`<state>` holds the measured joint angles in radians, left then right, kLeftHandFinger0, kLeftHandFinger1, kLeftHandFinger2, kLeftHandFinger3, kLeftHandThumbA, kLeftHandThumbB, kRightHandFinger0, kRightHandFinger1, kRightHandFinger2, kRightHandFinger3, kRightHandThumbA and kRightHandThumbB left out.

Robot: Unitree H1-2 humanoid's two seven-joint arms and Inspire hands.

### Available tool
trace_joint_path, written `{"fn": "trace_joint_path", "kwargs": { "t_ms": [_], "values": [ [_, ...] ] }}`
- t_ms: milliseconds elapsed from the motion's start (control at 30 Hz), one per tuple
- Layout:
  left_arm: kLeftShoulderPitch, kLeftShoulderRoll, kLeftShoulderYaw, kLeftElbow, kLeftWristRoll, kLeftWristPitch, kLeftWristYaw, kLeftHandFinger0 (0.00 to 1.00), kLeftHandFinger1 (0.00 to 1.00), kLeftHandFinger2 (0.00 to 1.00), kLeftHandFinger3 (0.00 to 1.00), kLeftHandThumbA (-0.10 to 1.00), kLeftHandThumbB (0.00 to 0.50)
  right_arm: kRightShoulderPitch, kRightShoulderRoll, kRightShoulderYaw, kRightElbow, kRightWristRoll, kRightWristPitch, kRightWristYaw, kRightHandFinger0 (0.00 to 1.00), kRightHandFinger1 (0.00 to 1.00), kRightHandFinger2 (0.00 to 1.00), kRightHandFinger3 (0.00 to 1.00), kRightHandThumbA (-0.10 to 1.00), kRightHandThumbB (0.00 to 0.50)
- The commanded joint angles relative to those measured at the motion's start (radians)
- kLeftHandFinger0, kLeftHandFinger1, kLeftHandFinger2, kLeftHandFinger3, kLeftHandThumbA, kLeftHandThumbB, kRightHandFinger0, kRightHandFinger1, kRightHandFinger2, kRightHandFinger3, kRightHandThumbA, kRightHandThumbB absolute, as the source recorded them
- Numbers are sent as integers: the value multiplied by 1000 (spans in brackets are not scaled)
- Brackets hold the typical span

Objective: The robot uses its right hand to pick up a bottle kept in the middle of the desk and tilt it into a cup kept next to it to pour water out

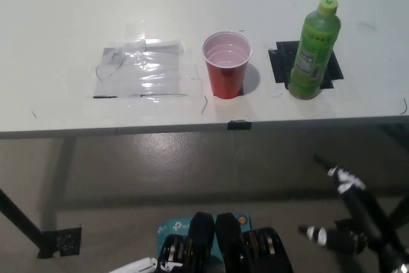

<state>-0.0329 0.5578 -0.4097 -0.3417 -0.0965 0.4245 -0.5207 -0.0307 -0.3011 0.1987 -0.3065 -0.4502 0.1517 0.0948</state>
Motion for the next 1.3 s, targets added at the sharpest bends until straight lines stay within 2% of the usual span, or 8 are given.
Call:
{"fn": "trace_joint_path", "kwargs": {
  "t_ms": [0, 133, 267, 400, 533, 833, 1133, 1267],
  "values": [
    [-11, 19, 15, -31, -9, 16, -34, 1000, 1000, 1000, 1000, 412, 500, -111, 17, -75, -39, 44, 89, 17, 1000, 1000, 1000, 1000, 951, 471],
    [-12, 14, 9, -23, -4, 25, -43, 1000, 1000, 1000, 1000, 430, 500, -234, 37, -144, -7, 50, 155, 5, 1000, 1000, 1000, 1000, 954, 500],
    [-12, 11, 9, -28, -2, 23, -45, 1000, 1000, 1000, 1000, 399, 500, -355, 61, -224, 51, 99, 247, 6, 1000, 1000, 1000, 1000, 897, 495],
    [-15, 16, 4, -38, 7, 32, -49, 1000, 1000, 1000, 1000, 418, 500, -448, 70, -277, 152, 143, 283, 11, 1000, 1000, 1000, 1000, 939, 500],
    [-16, 17, 4, -42, 10, 42, -54, 1000, 1000, 1000, 1000, 428, 500, -538, 70, -291, 279, 148, 298, -3, 1000, 1000, 1000, 1000, 914, 500],
    [-20, 6, 4, -29, 10, 36, -60, 1000, 1000, 1000, 1000, 427, 500, -652, 113, -283, 528, 50, 318, -25, 1000, 1000, 1000, 1000, 979, 500],
    [-25, 11, -3, -30, 11, 41, -76, 1000, 1000, 1000, 1000, 440, 500, -697, 171, -279, 537, 10, 318, 24, 1000, 1000, 1000, 1000, 913, 500],
    [-28, 12, -5, -27, 11, 42, -81, 1000, 1000, 1000, 1000, 440, 500, -713, 178, -273, 540, -26, 318, 47, 1000, 1000, 1000, 1000, 934, 500]
  ]
}}
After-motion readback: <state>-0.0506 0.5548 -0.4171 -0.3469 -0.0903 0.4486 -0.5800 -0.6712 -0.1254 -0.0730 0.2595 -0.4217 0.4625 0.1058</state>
